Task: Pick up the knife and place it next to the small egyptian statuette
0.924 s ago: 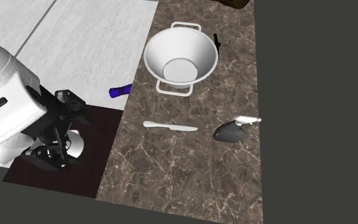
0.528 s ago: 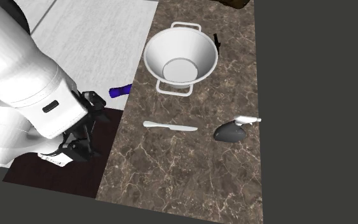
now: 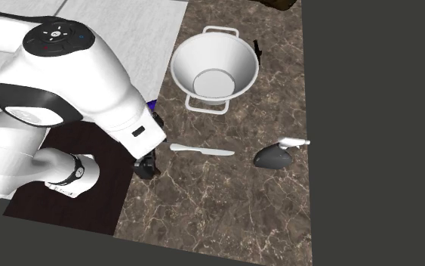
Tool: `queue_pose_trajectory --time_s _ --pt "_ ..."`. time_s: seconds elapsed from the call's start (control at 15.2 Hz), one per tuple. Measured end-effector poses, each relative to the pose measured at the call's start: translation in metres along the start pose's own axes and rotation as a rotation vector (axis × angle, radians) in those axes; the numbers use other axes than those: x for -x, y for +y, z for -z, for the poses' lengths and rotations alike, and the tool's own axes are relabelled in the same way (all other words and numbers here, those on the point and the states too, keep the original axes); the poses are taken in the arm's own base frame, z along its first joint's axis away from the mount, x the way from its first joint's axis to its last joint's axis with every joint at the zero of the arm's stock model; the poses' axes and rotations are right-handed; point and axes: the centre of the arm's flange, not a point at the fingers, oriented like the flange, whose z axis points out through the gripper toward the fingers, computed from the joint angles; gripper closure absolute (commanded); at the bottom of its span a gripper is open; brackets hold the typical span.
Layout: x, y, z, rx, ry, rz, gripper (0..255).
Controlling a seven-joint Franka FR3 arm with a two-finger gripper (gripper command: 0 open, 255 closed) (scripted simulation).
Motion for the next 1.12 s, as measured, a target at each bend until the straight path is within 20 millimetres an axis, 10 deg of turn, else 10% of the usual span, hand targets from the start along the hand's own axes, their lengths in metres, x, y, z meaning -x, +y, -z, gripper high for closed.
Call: queue_pose_trajectory --time_s 1.12 --pt "-0.09 -0.086 -0.147 -0.066 -0.036 -0.065 0"
